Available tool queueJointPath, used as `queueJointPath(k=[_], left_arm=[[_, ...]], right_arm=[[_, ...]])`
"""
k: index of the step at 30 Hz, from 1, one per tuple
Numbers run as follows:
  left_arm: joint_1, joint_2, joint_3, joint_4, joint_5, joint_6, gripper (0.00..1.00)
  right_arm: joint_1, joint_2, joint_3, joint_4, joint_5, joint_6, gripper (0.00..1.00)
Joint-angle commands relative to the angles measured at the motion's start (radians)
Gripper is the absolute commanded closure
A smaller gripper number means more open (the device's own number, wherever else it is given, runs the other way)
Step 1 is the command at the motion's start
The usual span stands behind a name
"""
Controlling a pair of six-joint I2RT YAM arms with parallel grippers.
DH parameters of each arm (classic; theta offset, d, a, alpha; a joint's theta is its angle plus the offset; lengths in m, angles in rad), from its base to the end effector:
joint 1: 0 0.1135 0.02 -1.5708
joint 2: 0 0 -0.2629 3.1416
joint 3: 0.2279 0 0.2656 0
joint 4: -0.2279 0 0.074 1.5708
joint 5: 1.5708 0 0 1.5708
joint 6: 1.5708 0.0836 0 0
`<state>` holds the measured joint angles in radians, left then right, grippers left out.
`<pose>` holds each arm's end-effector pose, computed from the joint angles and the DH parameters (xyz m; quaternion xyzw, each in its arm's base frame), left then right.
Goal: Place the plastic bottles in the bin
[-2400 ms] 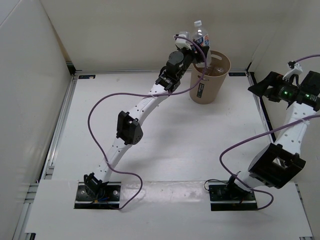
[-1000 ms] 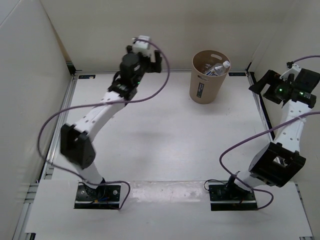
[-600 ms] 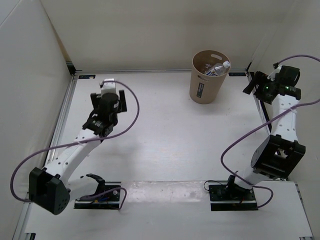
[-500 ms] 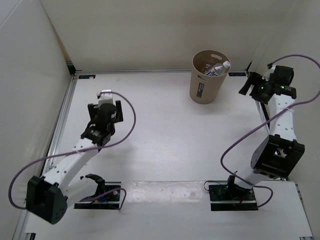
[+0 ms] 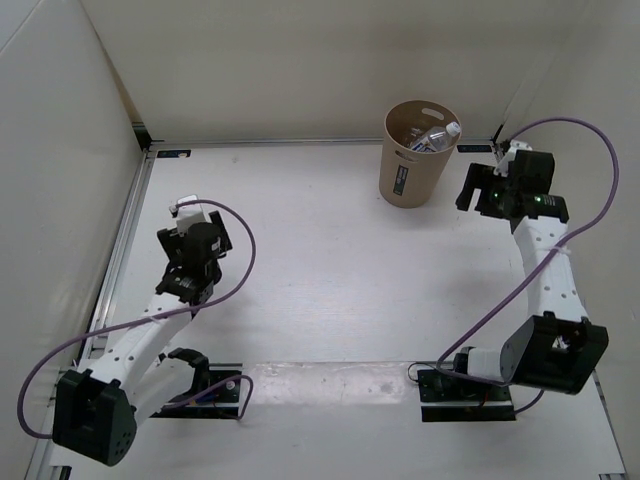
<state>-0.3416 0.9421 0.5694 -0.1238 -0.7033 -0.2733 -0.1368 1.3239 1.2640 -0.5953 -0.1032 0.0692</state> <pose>0.2530 -0.0326 0.2222 -0.1486 0.8121 0.1367 0.5474 0.3402 -0.0381 0.3171 0.0694 0.8934 0.0313 0.4427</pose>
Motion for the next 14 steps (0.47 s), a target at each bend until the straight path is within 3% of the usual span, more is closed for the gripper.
queueJointPath(k=[1,7,14], left_arm=[[0.041,0.026,0.003,0.027,-0.074,-0.057,0.0],[0.049,0.109,0.044,-0.077,-0.171,-0.182,0.0],[0.044,0.158,0.075,-0.048,-0.193,-0.156,0.0]], right_arm=[[-0.012,-0.058,-0.072,0.014,0.0,-0.026,0.1],[-0.01,-0.129,-0.173,0.028,0.013,-0.065,0.1],[-0.043,-0.203,-0.242,0.017,0.023,-0.123,0.1]])
